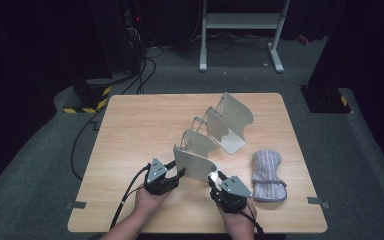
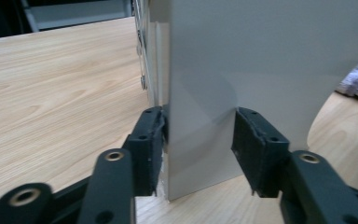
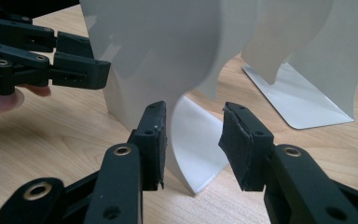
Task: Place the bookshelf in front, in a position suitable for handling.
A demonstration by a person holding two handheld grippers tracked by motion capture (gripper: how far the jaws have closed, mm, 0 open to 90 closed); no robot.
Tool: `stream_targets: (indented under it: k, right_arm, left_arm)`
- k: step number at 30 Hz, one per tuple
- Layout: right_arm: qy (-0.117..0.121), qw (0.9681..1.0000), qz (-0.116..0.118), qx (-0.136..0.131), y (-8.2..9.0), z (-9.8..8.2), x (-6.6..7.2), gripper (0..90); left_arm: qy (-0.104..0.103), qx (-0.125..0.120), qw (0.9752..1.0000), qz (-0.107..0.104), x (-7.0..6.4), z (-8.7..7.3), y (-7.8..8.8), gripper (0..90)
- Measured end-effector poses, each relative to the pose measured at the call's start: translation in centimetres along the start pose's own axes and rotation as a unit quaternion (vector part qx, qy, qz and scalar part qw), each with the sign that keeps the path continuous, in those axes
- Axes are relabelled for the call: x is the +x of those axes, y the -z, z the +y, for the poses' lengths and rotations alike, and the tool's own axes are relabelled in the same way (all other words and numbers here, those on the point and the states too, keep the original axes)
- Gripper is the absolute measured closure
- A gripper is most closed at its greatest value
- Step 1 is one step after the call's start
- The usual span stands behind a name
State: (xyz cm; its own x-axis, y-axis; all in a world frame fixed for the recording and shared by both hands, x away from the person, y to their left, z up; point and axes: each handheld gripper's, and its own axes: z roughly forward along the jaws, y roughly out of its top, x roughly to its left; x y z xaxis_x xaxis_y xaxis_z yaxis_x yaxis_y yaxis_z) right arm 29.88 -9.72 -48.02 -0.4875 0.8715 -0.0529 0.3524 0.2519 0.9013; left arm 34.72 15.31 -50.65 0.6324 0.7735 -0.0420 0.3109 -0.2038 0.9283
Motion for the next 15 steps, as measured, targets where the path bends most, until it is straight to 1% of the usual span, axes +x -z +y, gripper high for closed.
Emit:
stream_targets:
  k: [1, 3, 4, 5, 6, 7, 8, 9, 10, 11, 12, 13, 14, 15]
  right_arm:
    - [0.000, 1.0000, 0.000, 0.000, 0.0, 0.0, 0.0, 60.7]
    - [-0.001, 0.9999, -0.010, -0.002, 0.1, 0.0, -0.3, 61.2]
    - [-0.004, 0.9999, -0.016, -0.002, 0.2, 0.0, -0.5, 61.2]
    - [-0.005, 0.9998, -0.020, -0.002, 0.2, 0.0, -0.7, 61.0]
    - [-0.005, 0.9998, -0.020, -0.002, 0.2, 0.0, -0.7, 61.0]
    - [-0.009, 0.9997, -0.022, -0.004, 0.3, 0.0, -1.1, 60.0]
    - [-0.013, 0.9994, -0.030, -0.005, 0.4, 0.0, -1.6, 58.8]
    - [-0.013, 0.9994, -0.030, -0.005, 0.4, 0.0, -1.6, 58.8]
    - [-0.014, 0.9993, -0.033, -0.006, 0.5, 0.0, -1.8, 58.1]
    - [-0.023, 0.9990, -0.039, -0.006, 0.6, -0.1, -2.6, 56.3]
    - [-0.027, 0.9987, -0.041, -0.008, 0.7, -0.1, -2.9, 56.0]
    - [-0.029, 0.9985, -0.044, -0.009, 0.7, -0.1, -3.1, 55.9]
    - [-0.033, 0.9983, -0.048, -0.010, 0.8, -0.1, -3.4, 55.6]
    - [-0.036, 0.9980, -0.050, -0.010, 0.8, 0.0, -3.5, 55.4]
  left_arm:
    - [0.000, 0.000, 1.0000, 0.000, 0.0, 0.0, 0.0, 56.4]
    - [-0.009, -0.001, 0.9997, -0.022, -0.6, 0.0, -0.1, 59.2]
    - [-0.010, -0.001, 0.9996, -0.027, -0.7, 0.0, -0.2, 60.3]
    - [-0.014, -0.001, 0.9990, -0.041, -1.0, 0.0, -0.2, 60.9]
    - [-0.014, -0.001, 0.9990, -0.041, -1.0, 0.0, -0.2, 61.2]
    - [-0.018, 0.000, 0.9985, -0.052, -1.2, 0.0, -0.3, 61.2]
    - [-0.028, 0.005, 0.9974, -0.066, -1.7, 0.1, -0.5, 61.2]
    - [-0.028, 0.005, 0.9974, -0.066, -1.7, 0.1, -0.5, 61.2]
    - [-0.036, 0.008, 0.9968, -0.070, -2.0, 0.1, -0.6, 61.2]
    - [-0.041, 0.007, 0.9965, -0.072, -2.1, 0.2, -0.6, 60.9]
    - [-0.038, 0.007, 0.9970, -0.067, -2.1, 0.2, -0.5, 60.4]
    - [-0.038, 0.007, 0.9970, -0.067, -2.1, 0.2, -0.5, 59.7]
    - [-0.033, 0.009, 0.9978, -0.056, -1.6, 0.2, -0.5, 58.9]
    - [-0.030, 0.009, 0.9982, -0.052, -1.3, 0.1, -0.4, 58.4]
